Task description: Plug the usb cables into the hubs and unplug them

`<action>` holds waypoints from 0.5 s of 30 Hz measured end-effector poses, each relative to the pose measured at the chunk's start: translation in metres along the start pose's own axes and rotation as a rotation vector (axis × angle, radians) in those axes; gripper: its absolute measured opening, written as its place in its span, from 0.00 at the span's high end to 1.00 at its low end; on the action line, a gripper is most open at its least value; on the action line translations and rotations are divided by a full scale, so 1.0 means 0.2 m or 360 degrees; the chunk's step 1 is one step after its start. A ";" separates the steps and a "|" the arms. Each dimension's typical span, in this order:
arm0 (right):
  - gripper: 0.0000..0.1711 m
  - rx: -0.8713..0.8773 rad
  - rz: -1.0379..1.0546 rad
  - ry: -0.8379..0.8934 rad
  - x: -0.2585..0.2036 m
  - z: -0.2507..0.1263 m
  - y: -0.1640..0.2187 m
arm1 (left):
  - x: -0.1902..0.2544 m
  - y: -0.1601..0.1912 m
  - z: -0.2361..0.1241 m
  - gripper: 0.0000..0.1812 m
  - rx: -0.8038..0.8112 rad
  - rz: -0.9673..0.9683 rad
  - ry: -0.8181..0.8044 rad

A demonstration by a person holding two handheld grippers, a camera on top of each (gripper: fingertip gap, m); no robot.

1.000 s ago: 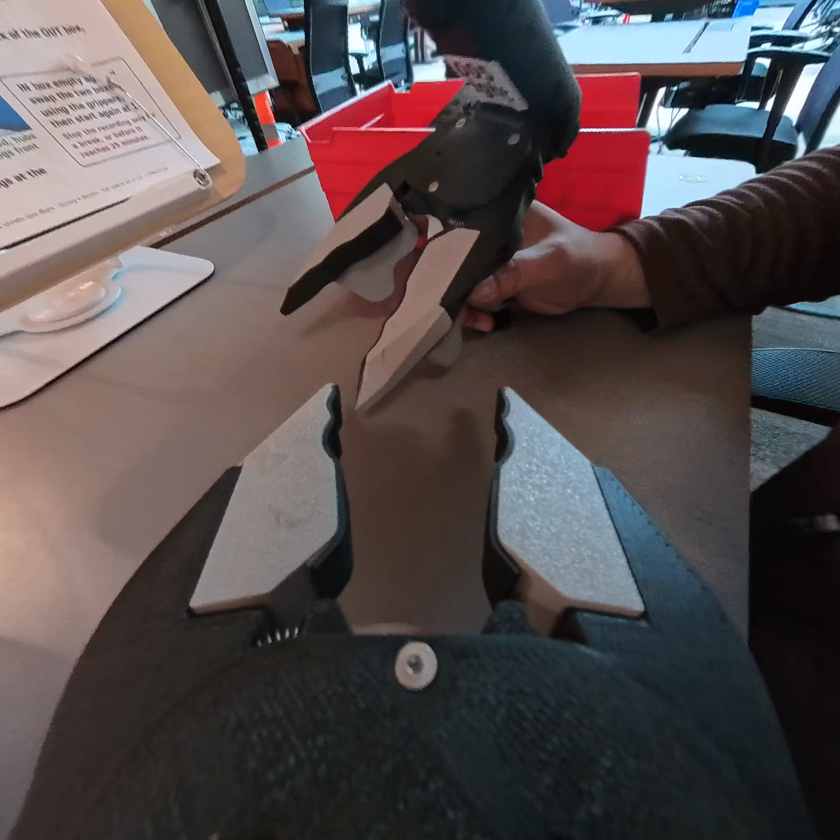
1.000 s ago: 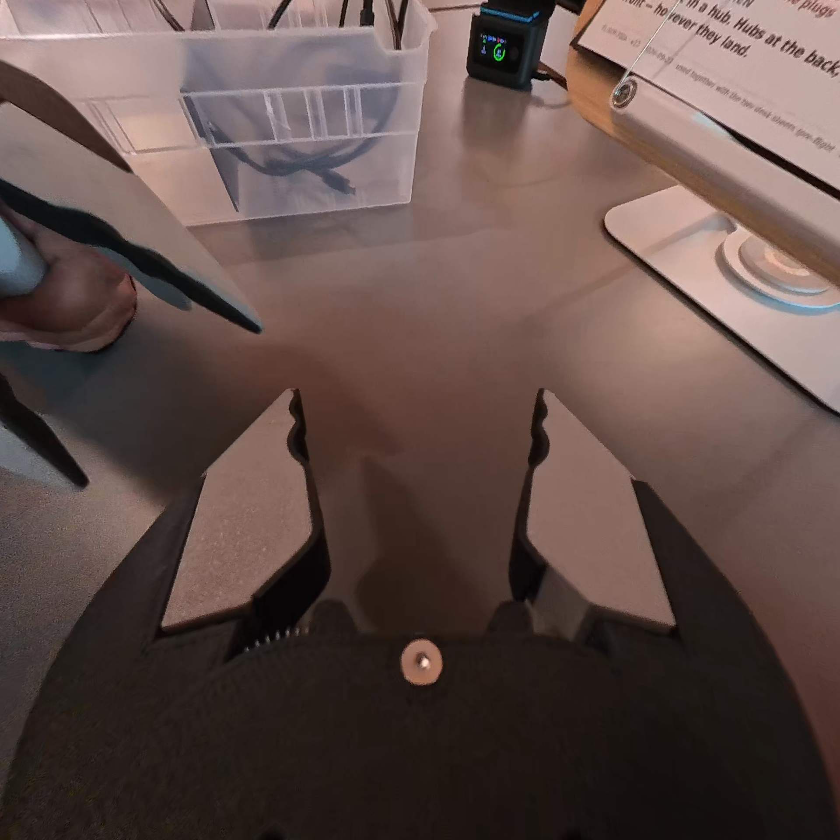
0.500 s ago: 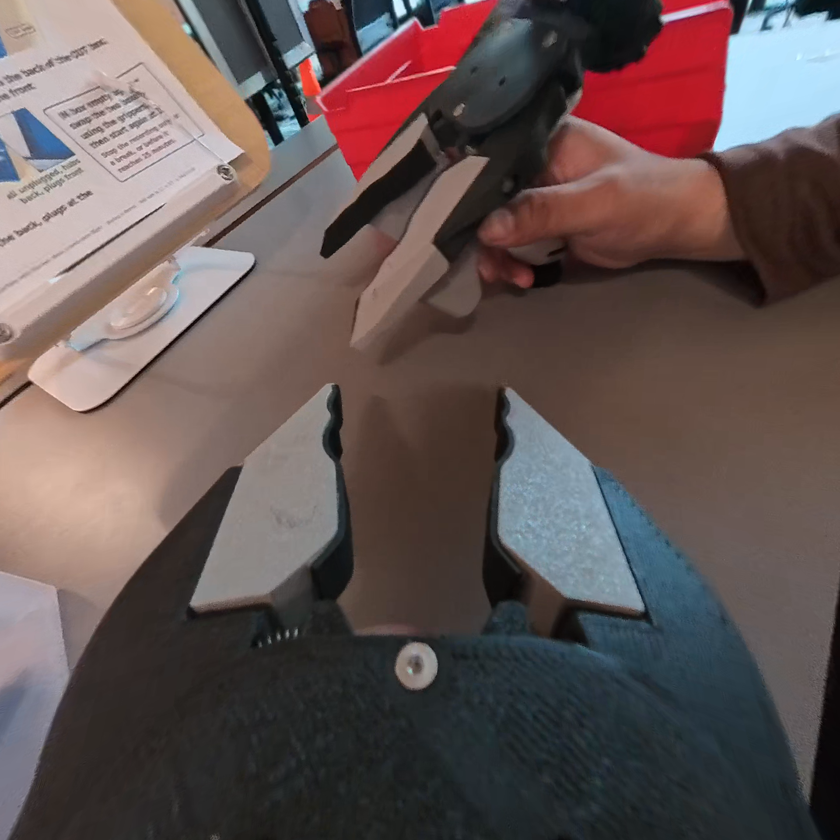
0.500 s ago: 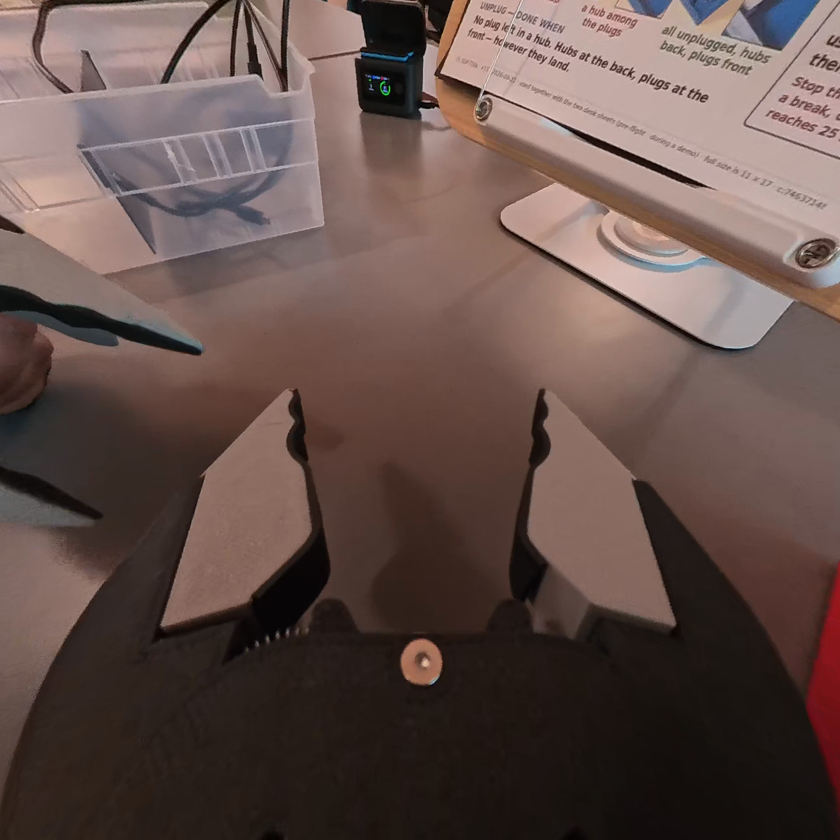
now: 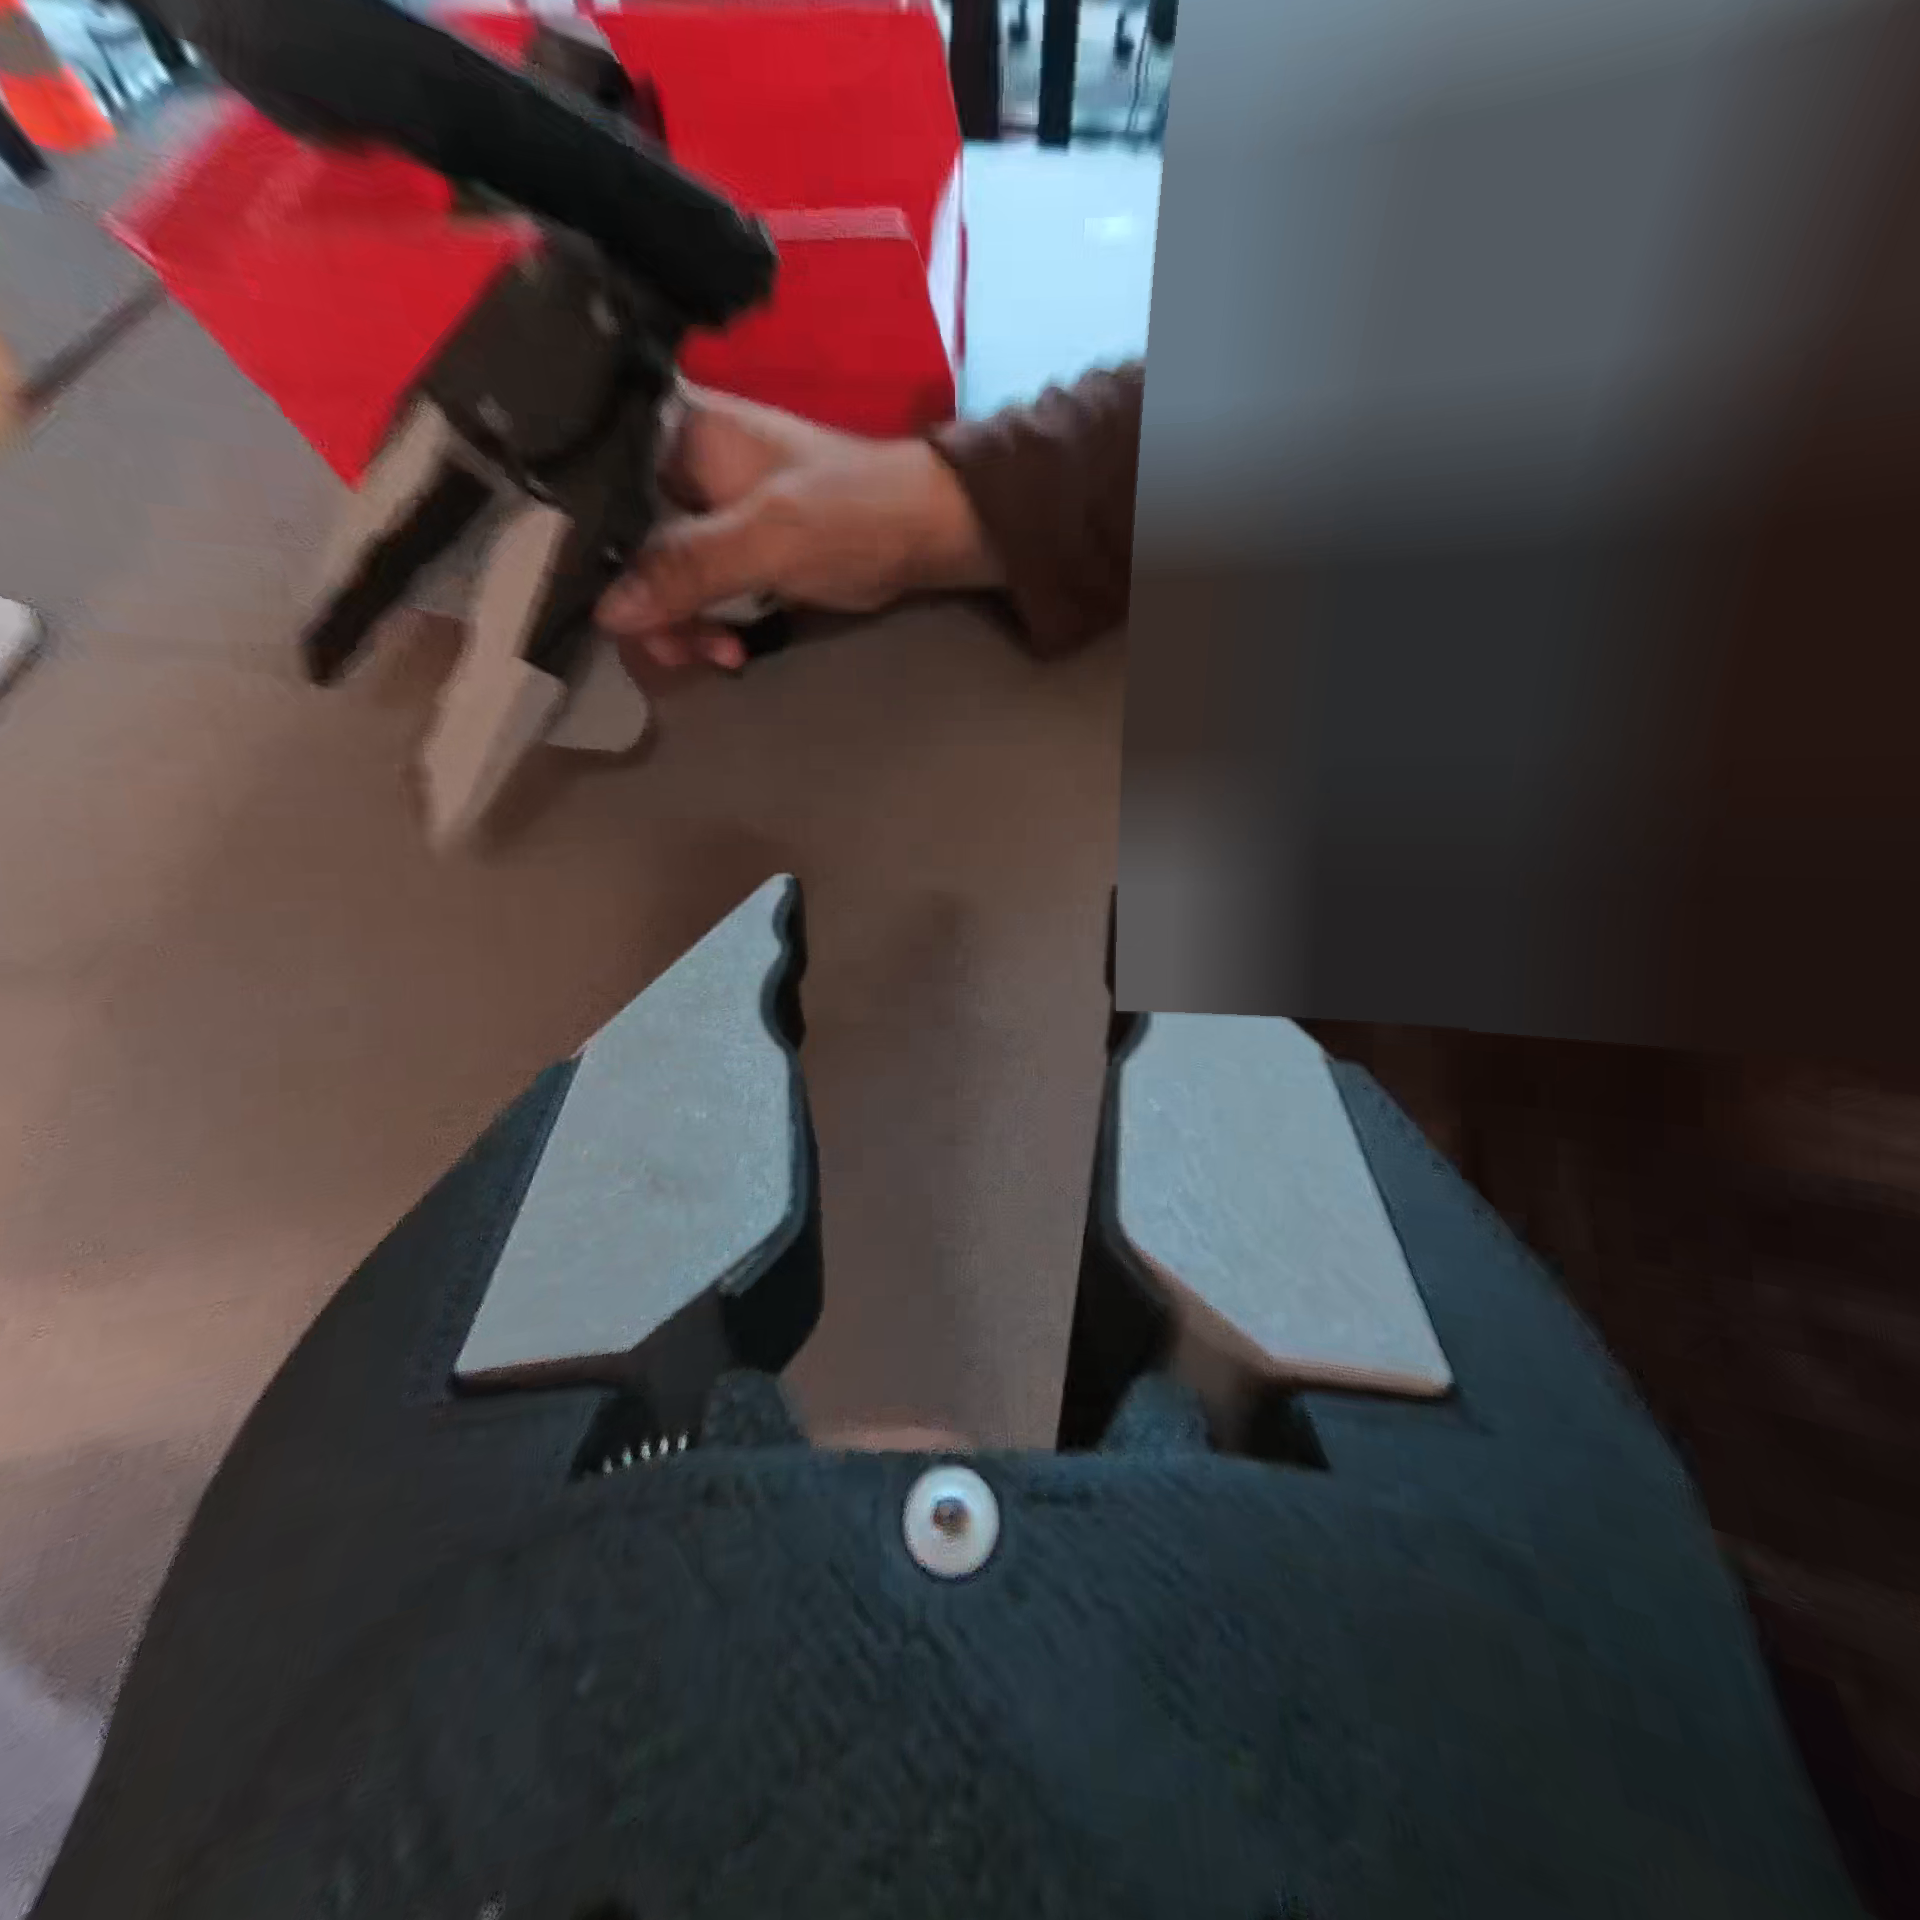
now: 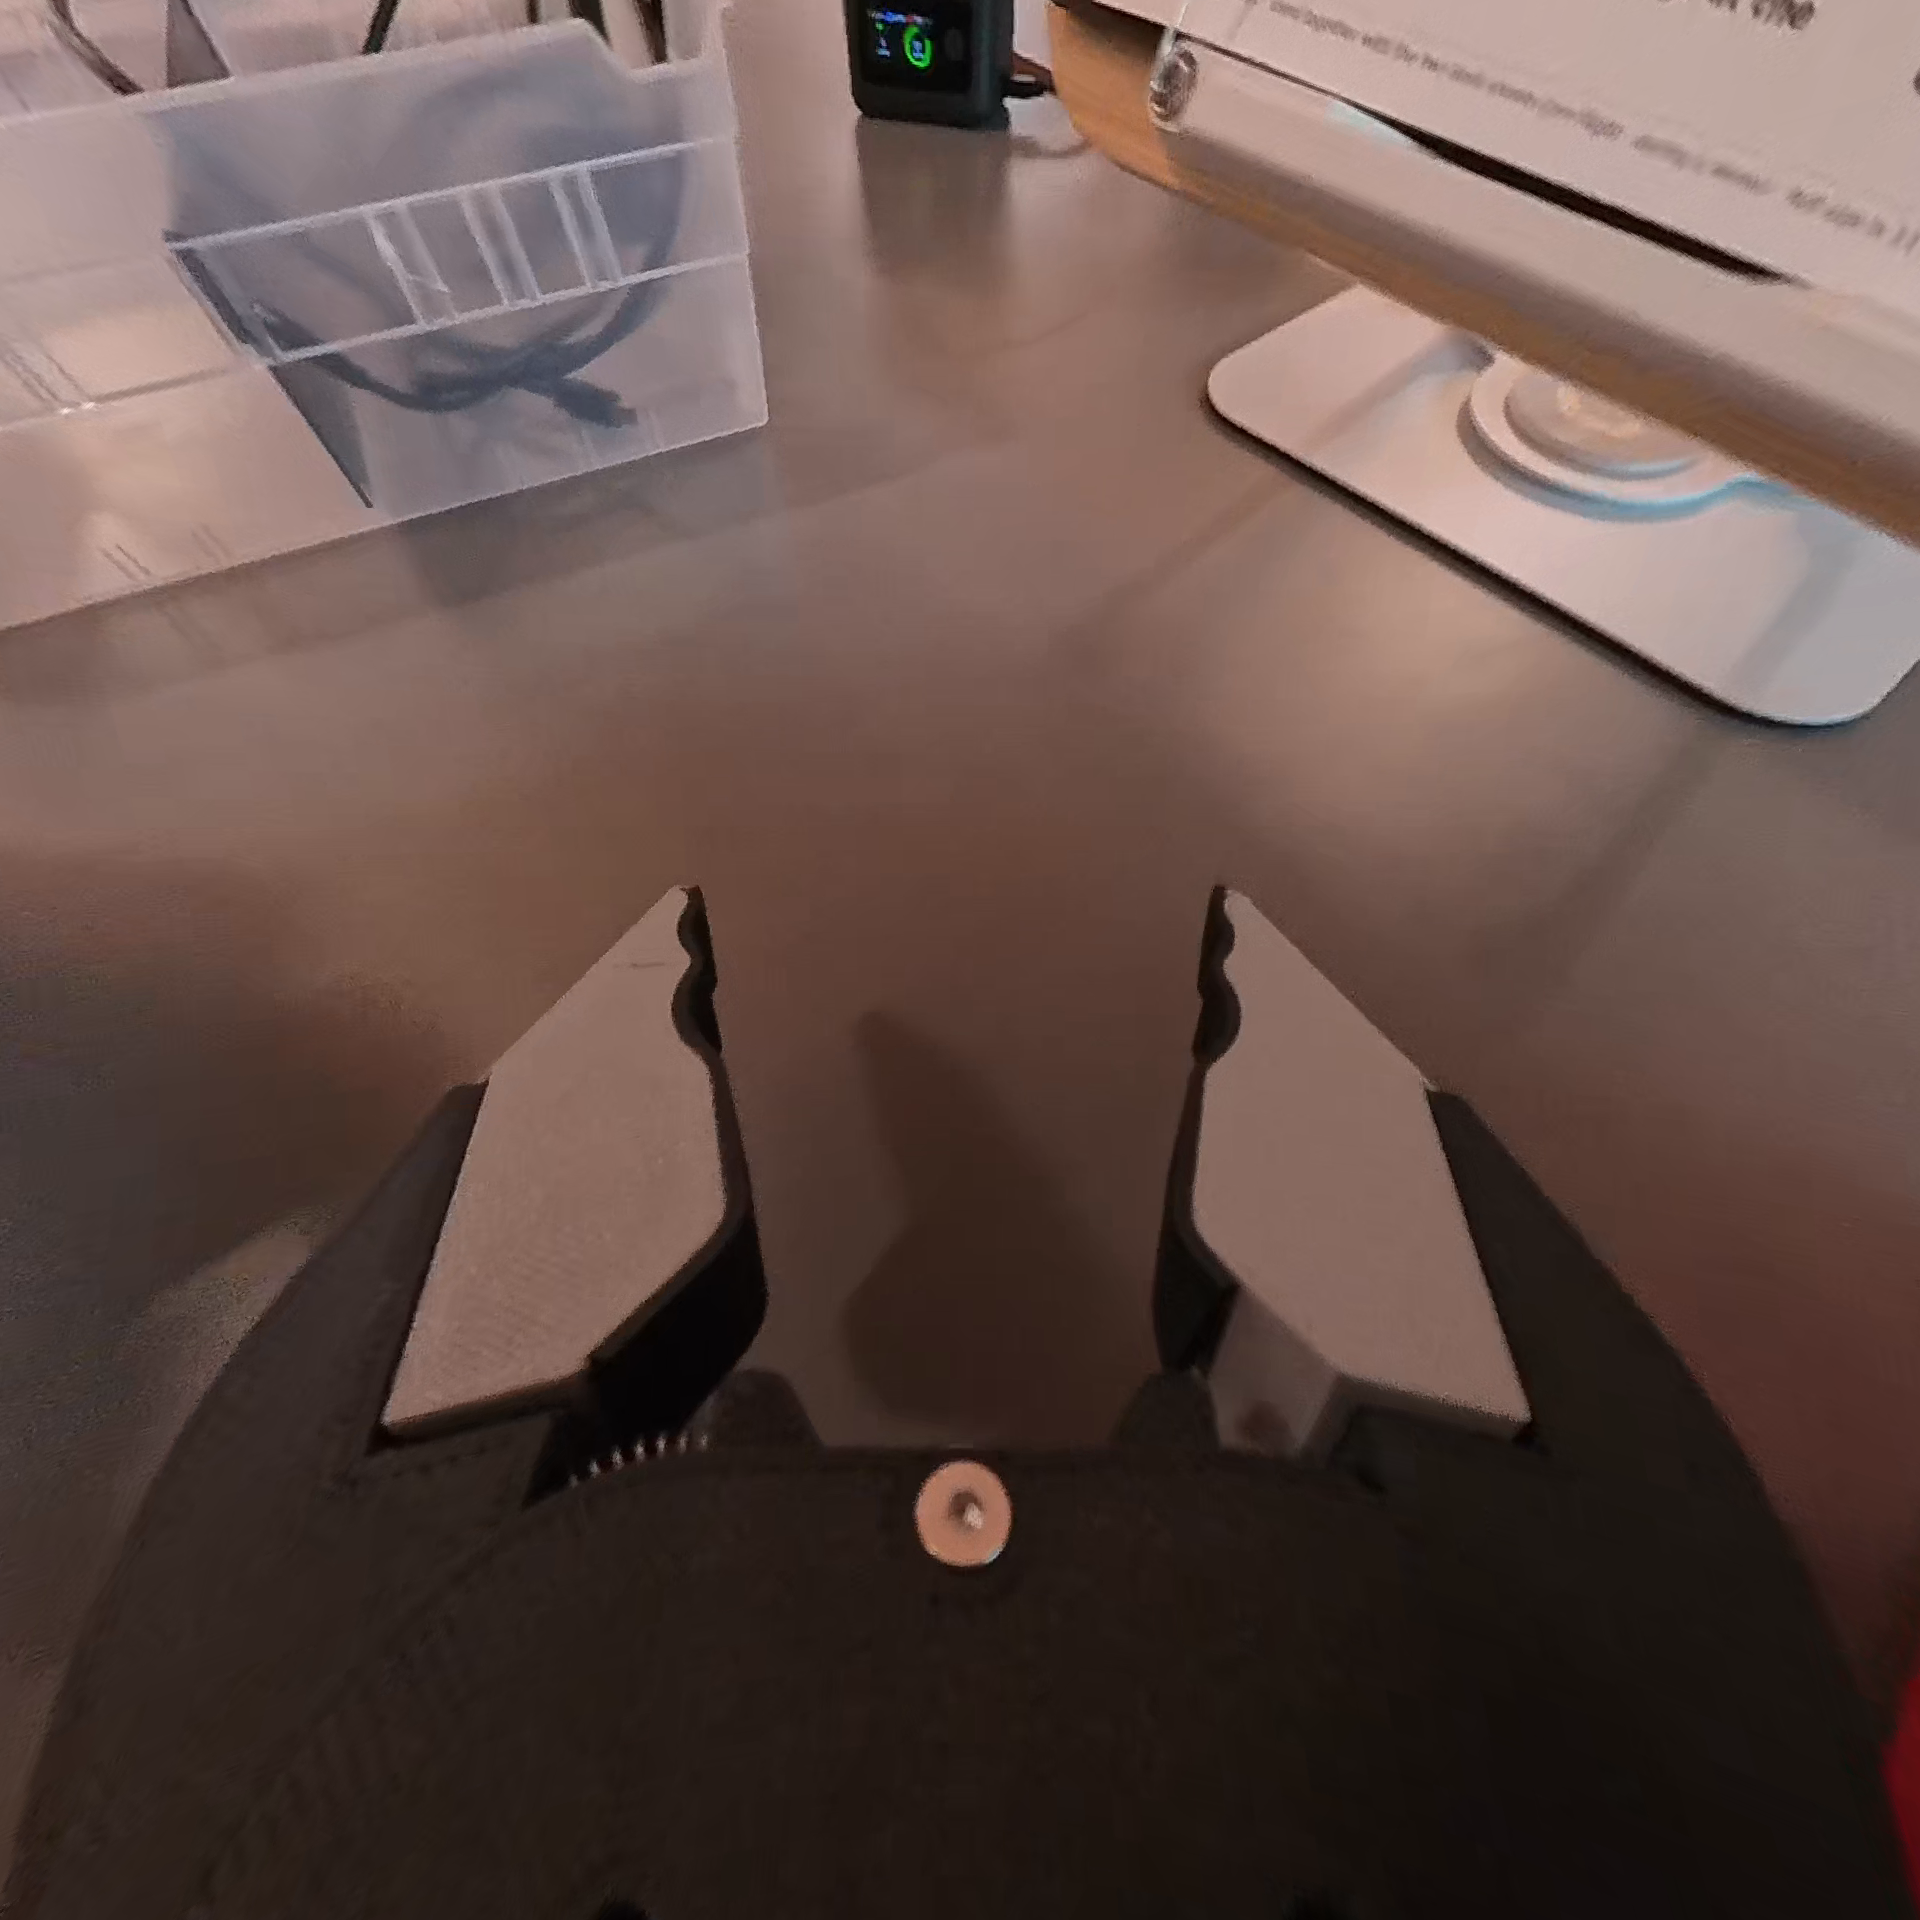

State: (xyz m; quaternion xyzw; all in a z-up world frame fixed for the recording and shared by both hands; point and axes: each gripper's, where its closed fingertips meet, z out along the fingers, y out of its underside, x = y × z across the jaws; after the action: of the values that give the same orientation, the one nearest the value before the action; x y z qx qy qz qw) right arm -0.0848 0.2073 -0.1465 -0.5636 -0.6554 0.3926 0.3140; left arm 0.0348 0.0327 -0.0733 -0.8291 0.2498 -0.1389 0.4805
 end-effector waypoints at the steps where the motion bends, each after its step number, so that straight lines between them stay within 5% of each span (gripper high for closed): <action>1: 0.46 -0.0019 0.0029 0.0003 0.02 0.00 0.01 | -0.06 -0.06 -0.13 0.69 0.0027 -0.0010 -0.0041; 4: 0.46 -0.0067 0.0054 0.0009 0.04 0.00 0.04 | -0.48 -0.08 -0.52 0.62 -0.0140 -0.0036 -0.0442; 8: 0.46 -0.0102 0.0016 -0.0006 0.01 0.01 0.05 | -1.29 0.10 -1.10 0.62 -0.0358 -0.0236 -0.1148; 11: 0.47 -0.0130 -0.0025 0.0031 0.00 0.02 0.06 | -1.65 0.39 -1.33 0.61 -0.0542 -0.0620 -0.1198; 15: 0.48 -0.0116 -0.0020 0.0037 0.01 0.02 0.05 | -1.86 0.75 -1.44 0.65 -0.0742 -0.0935 -0.1213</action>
State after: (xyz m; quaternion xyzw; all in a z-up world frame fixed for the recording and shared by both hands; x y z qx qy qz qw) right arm -0.0828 0.2088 -0.1575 -0.5752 -0.6691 0.3598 0.3034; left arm -0.4530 -0.0349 -0.0561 -0.9405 -0.1608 0.1027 0.2810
